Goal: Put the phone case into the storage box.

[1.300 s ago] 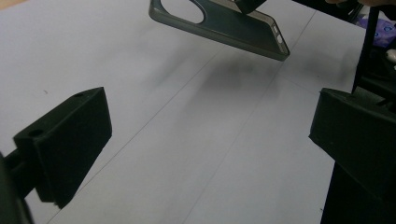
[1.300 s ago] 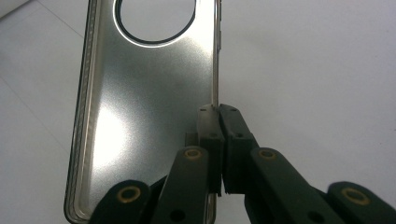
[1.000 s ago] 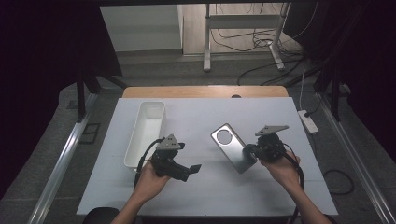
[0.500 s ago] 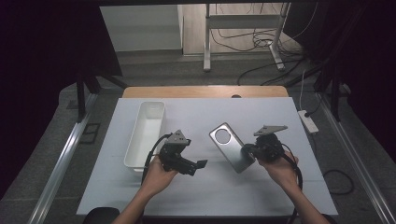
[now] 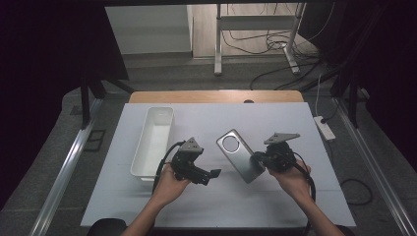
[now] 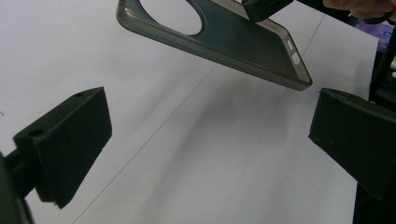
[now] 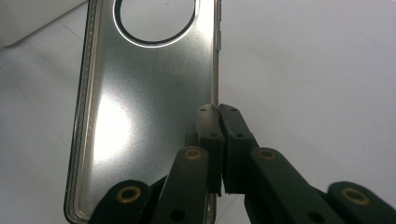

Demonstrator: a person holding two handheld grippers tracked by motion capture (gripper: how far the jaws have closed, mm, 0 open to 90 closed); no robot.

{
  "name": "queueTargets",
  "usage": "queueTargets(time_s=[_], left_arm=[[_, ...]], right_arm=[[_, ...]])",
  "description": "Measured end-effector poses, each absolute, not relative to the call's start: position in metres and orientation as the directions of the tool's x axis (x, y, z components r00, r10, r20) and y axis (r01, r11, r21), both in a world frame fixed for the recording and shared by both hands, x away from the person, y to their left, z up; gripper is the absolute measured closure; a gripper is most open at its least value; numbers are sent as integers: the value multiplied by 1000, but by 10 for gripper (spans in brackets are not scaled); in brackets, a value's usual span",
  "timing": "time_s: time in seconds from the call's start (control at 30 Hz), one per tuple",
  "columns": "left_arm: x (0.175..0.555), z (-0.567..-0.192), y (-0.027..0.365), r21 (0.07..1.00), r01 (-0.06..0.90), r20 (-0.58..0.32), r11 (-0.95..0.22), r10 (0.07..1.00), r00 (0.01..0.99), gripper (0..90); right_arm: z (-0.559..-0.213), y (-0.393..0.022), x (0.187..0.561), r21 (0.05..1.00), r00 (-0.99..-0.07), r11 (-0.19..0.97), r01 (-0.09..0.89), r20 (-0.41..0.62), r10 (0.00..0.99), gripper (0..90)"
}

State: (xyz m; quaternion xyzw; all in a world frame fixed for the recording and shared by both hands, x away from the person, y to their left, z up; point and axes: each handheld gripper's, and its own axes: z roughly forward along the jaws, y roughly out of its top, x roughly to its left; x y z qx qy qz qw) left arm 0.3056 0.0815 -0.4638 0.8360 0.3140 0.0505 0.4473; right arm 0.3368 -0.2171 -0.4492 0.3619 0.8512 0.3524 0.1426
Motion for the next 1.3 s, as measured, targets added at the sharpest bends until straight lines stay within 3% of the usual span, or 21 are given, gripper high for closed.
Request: queueTargets(time_s=[0.73,1.17,1.3], left_arm=[[305,-471,69,747,518,-237,-417,560,794,8],[307,-474,65,733,547,-282,-405,551,786,67],[308,-474,65,729,553,-292,-404,547,785,127]], right_arm=[[-449,-191,324,734,-726,479,481,27,687,882],[-450,-176,316,750,-743,473,462,36,668,882],[-451,-173,313,757,-745,468,455,36,666,881]])
